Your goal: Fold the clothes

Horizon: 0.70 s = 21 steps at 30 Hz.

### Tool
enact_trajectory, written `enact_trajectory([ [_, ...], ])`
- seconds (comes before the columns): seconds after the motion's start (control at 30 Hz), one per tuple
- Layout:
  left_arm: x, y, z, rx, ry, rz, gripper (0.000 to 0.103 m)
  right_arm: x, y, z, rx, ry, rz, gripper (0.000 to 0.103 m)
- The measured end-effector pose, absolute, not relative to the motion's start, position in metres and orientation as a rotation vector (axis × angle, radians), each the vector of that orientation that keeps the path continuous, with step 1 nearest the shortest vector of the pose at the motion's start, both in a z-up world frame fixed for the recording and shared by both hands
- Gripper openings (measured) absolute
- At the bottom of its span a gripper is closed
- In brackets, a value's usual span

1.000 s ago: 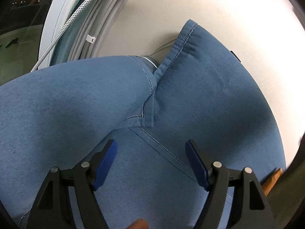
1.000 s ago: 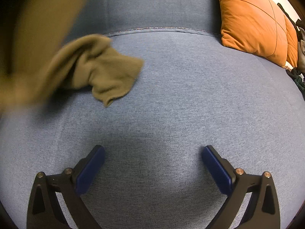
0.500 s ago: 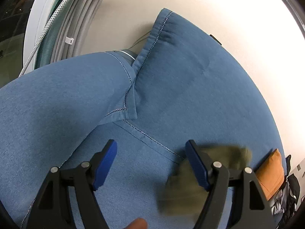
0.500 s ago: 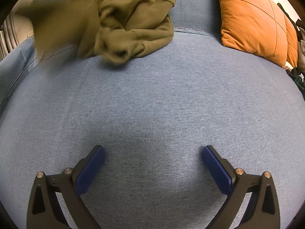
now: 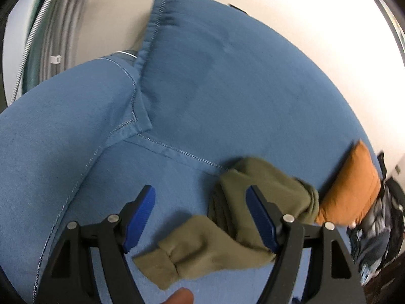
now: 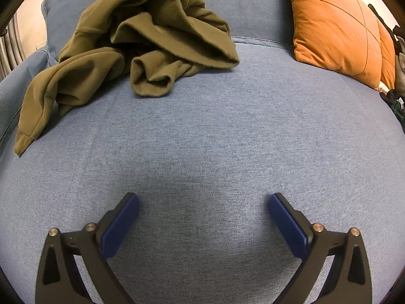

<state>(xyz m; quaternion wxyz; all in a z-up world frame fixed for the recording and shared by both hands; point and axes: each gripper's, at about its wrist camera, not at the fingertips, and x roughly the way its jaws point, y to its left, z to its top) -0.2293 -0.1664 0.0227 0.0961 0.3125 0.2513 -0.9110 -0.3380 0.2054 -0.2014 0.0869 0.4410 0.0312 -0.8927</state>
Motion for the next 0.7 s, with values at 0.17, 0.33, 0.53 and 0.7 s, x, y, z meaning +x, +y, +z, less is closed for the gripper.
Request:
enact_trajectory([
  [0.17,-0.228,-0.133,0.020,0.978,0.644,-2.740,0.074,-0.339,0.205,-0.202,1.320,0.097,-2.657,0.103],
  [0.33,-0.239,-0.110,0.015,1.025,0.629,-2.776,0.074,-0.340,0.205,-0.202,1.318,0.099,-2.659,0.103],
  [0.53,-0.254,-0.091,0.009,1.083,0.652,-2.808,0.074,-0.336,0.207,-0.190,1.307,0.100,-2.677,0.103],
  [0.7,-0.261,-0.095,0.001,1.124,0.712,-2.824,0.074,-0.327,0.211,-0.164,1.270,0.090,-2.721,0.103],
])
